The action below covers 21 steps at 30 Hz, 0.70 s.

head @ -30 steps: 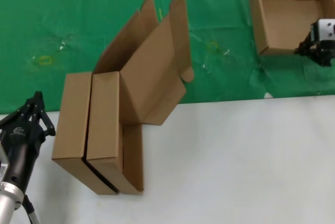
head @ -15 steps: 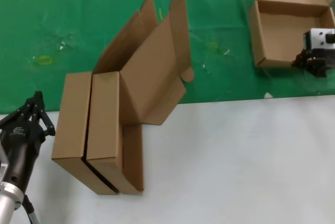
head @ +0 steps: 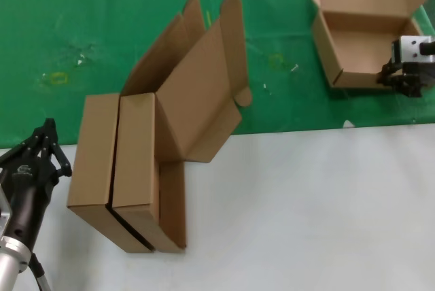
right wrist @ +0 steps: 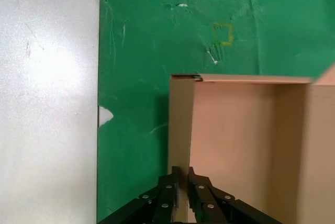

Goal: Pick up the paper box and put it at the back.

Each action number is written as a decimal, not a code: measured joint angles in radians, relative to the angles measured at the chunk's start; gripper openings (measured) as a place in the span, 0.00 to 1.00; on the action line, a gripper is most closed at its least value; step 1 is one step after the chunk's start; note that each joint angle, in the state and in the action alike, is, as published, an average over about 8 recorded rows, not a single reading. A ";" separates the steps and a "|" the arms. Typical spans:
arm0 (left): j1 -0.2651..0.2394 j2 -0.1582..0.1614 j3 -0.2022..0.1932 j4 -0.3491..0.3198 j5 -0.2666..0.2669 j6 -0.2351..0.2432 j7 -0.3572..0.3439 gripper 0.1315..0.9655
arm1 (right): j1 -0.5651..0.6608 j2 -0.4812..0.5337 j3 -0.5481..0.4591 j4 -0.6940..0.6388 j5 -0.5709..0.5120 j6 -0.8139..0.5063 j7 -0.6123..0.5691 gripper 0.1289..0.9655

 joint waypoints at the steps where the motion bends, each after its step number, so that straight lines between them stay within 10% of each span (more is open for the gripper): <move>1: 0.000 0.000 0.000 0.000 0.000 0.000 0.000 0.02 | 0.000 0.000 0.000 0.000 0.000 0.000 0.000 0.03; 21: 0.000 0.000 0.000 0.000 0.000 0.000 0.000 0.02 | 0.000 0.000 0.000 0.000 0.000 0.000 0.000 0.32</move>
